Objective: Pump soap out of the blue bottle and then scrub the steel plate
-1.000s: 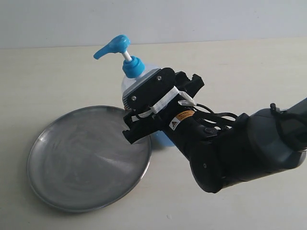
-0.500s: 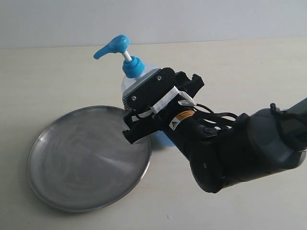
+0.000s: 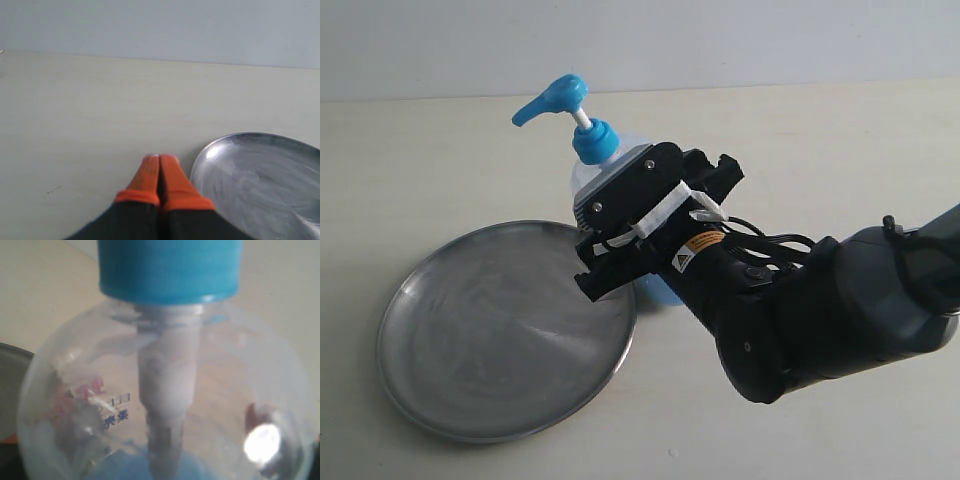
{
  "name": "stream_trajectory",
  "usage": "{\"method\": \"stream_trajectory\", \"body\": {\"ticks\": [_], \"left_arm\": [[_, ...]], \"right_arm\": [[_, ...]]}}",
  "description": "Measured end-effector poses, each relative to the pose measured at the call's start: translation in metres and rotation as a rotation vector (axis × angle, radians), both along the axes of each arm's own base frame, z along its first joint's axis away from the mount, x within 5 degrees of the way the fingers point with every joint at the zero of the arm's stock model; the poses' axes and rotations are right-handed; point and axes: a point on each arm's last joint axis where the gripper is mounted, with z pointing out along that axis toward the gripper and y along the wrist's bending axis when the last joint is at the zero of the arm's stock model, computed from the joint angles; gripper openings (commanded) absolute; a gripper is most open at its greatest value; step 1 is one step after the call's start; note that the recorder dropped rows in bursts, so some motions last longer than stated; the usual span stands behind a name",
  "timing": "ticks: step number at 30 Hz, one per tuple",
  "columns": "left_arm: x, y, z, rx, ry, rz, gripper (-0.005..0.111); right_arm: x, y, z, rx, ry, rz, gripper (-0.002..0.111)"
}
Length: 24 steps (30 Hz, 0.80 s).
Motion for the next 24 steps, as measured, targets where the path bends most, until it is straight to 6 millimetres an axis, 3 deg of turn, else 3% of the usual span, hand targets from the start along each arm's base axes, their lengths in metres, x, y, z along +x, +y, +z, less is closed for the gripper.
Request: {"method": "stream_trajectory", "body": {"ticks": [6,11,20,24], "left_arm": [[-0.001,0.0,0.001,0.001,0.015,0.001,0.0],[0.0,0.0,0.02,0.0,-0.003,0.001,0.0],[0.008,0.0,0.064,-0.002,-0.029,0.001,0.0],[0.017,-0.001,0.095,-0.004,-0.049,0.001,0.0]], "right_arm": [[0.0,0.0,0.0,-0.001,-0.001,0.0,0.0],[0.0,0.0,0.0,-0.001,-0.001,0.002,0.0],[0.0,0.0,0.0,-0.001,-0.004,0.003,0.0],[0.0,0.0,0.0,-0.001,-0.005,0.003,0.0]]}}
